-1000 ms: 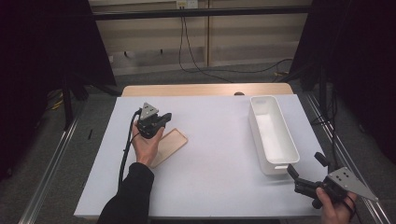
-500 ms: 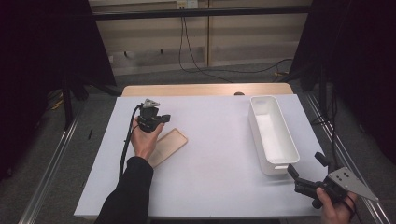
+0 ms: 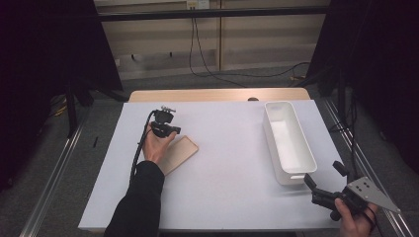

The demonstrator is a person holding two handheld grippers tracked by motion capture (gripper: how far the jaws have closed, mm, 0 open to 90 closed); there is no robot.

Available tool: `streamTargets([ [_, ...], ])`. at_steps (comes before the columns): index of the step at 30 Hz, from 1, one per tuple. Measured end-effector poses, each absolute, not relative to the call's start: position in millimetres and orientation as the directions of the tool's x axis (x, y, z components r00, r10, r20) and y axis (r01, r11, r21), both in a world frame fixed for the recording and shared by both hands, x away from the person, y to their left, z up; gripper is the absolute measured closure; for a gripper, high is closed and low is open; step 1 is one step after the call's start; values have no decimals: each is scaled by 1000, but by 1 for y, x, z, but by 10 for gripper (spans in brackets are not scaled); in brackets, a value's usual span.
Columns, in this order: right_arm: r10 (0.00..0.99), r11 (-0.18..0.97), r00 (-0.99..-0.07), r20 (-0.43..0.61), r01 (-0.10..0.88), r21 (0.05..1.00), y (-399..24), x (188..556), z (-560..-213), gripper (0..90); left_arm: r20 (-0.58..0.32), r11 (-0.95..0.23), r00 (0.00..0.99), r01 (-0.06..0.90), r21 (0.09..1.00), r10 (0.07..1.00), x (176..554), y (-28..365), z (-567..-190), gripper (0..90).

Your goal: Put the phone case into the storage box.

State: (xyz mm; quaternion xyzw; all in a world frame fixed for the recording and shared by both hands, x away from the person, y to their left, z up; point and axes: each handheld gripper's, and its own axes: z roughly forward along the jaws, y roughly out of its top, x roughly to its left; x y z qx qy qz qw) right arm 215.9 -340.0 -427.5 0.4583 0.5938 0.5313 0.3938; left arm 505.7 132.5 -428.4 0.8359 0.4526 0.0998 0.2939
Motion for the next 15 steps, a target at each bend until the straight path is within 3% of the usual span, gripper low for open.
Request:
streamTargets([
  [15, 962, 15, -273, 21, 131, 991, -340, 216, -428, 0, -93, -405, 537, 727, 554, 838, 503, 127, -439, 900],
])
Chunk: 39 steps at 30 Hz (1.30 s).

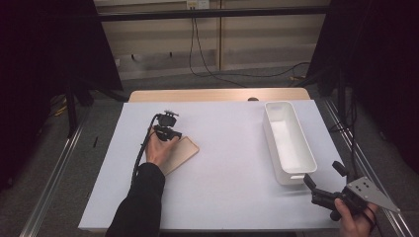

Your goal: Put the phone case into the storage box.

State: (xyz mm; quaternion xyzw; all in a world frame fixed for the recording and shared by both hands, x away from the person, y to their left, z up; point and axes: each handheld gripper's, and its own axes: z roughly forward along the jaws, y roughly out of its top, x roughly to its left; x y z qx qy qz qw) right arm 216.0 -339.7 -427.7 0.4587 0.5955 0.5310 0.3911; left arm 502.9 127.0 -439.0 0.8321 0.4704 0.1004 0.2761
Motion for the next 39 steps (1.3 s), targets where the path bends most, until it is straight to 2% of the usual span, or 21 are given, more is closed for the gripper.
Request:
streamTargets([
  [13, 962, 18, -272, 18, 131, 991, -340, 216, -428, 0, -107, -442, 586, 707, 552, 804, 494, 116, -439, 900],
  [18, 962, 20, -273, 17, 131, 991, -340, 216, -428, 0, -57, -480, 611, 673, 563, 790, 487, 104, -439, 900],
  [26, 962, 16, -271, 20, 130, 991, -340, 216, -428, 0, -105, -475, 629, 676, 563, 771, 481, 103, -439, 900],
  [39, 962, 17, -271, 20, 132, 991, -340, 216, -428, 0, -72, -499, 643, 655, 568, 762, 467, 92, -439, 900],
])
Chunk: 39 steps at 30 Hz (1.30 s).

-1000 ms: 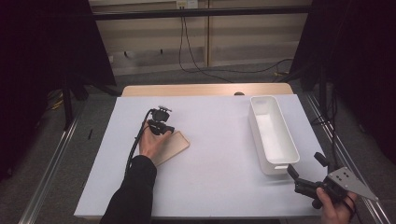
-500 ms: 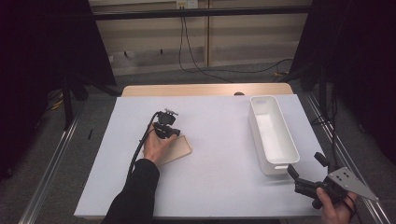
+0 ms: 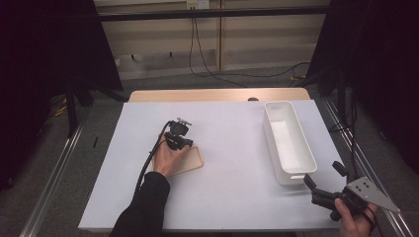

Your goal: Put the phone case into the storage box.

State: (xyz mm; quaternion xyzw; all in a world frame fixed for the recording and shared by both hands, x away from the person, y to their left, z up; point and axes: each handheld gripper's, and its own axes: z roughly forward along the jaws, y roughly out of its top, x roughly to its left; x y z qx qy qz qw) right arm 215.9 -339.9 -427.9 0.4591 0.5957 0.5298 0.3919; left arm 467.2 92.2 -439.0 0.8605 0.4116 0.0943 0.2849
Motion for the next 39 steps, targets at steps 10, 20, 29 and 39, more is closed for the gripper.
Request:
streamTargets([
  [10, 962, 17, -271, 19, 131, 991, -340, 216, -428, 0, -104, -506, 673, 640, 578, 733, 455, 80, -440, 900],
  [20, 962, 16, -271, 20, 129, 991, -340, 216, -428, 0, -119, -516, 692, 631, 579, 712, 446, 76, -440, 900],
  [29, 962, 16, -273, 21, 131, 991, -340, 216, -428, 0, -128, -518, 701, 625, 584, 702, 438, 74, -440, 900],
  [39, 961, 14, -277, 23, 131, 991, -340, 216, -428, 0, -157, -523, 716, 624, 581, 680, 431, 70, -441, 900],
])
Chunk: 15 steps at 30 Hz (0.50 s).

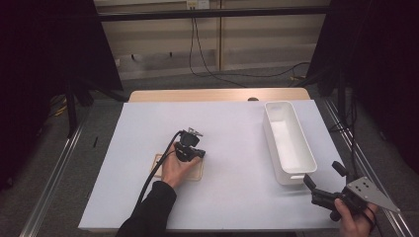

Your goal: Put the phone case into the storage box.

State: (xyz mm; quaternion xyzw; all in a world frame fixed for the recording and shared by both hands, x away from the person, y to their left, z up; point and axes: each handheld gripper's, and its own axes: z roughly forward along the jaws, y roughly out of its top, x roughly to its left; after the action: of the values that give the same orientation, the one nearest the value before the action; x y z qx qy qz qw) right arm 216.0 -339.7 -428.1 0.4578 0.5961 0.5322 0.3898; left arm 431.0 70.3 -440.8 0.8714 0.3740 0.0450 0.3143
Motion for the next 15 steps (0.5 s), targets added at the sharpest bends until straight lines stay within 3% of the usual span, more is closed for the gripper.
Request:
streamTargets([
  [15, 961, 13, -275, 24, 131, 991, -340, 215, -428, 0, -178, -518, 719, 628, 580, 672, 420, 77, -441, 900],
])
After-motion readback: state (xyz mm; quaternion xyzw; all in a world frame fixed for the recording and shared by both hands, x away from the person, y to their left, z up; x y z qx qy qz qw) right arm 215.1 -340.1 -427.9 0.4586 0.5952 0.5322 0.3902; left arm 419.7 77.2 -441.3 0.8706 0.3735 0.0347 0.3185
